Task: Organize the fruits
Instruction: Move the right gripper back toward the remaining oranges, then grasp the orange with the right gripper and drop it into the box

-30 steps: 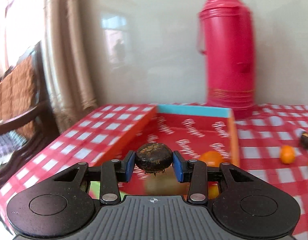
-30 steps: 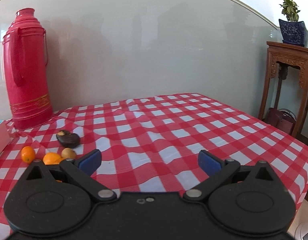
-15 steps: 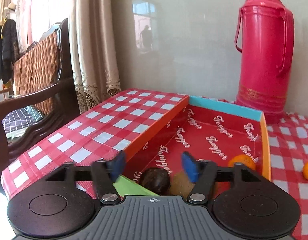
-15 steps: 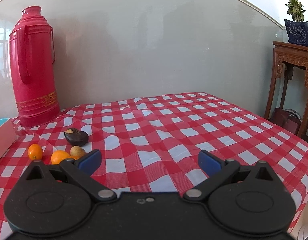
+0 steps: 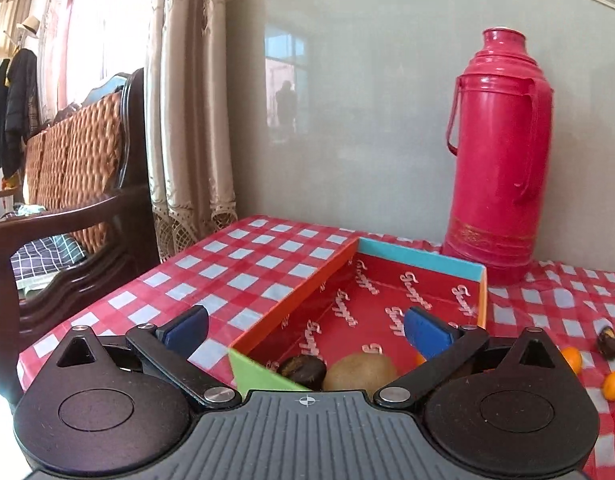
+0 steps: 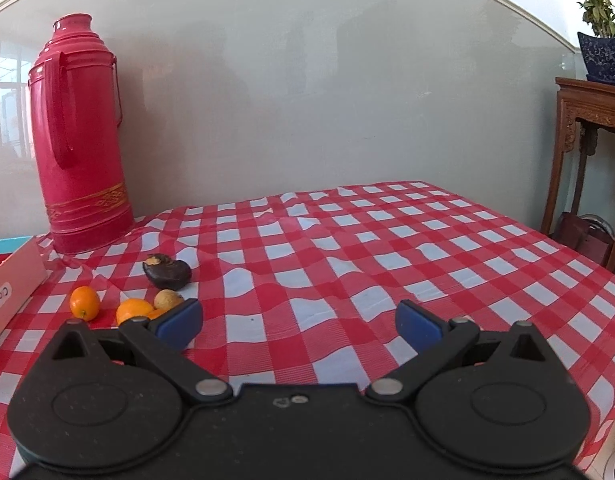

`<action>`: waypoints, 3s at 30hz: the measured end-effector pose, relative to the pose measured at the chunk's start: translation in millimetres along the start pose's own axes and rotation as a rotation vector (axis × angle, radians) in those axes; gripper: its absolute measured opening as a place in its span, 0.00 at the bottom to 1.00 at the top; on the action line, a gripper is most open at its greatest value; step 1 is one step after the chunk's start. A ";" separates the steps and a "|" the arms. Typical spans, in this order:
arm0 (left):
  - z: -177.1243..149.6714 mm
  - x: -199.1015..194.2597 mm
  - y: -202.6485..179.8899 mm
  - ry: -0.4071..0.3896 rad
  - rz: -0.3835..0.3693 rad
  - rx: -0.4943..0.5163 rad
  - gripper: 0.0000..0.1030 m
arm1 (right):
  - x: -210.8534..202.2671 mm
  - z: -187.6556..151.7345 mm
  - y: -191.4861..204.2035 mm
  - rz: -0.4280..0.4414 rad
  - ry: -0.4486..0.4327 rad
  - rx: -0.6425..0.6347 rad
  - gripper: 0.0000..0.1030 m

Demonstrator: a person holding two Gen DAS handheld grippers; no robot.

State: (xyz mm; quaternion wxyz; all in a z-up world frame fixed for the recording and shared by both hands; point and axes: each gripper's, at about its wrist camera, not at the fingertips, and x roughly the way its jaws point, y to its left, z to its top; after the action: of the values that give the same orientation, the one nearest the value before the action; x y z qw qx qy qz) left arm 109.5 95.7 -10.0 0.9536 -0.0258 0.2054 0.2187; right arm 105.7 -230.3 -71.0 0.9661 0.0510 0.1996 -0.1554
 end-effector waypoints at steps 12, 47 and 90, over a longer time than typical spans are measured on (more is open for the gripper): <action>-31.6 -16.5 24.2 -0.015 0.002 0.024 1.00 | 11.0 0.2 27.3 0.142 0.070 -0.034 0.91; -51.0 -19.3 122.3 -0.051 0.100 -0.260 1.00 | -12.7 9.0 110.2 0.493 0.014 -0.185 0.30; -51.1 -24.2 109.1 -0.066 0.035 -0.249 1.00 | -26.0 8.1 100.6 0.246 -0.095 -0.219 0.93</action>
State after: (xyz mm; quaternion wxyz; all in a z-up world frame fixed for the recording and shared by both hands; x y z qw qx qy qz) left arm 23.6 177.3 -42.6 0.9453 -0.1331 0.1455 0.2599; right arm 118.3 -129.1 -49.5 0.9860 -0.0381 0.1617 -0.0155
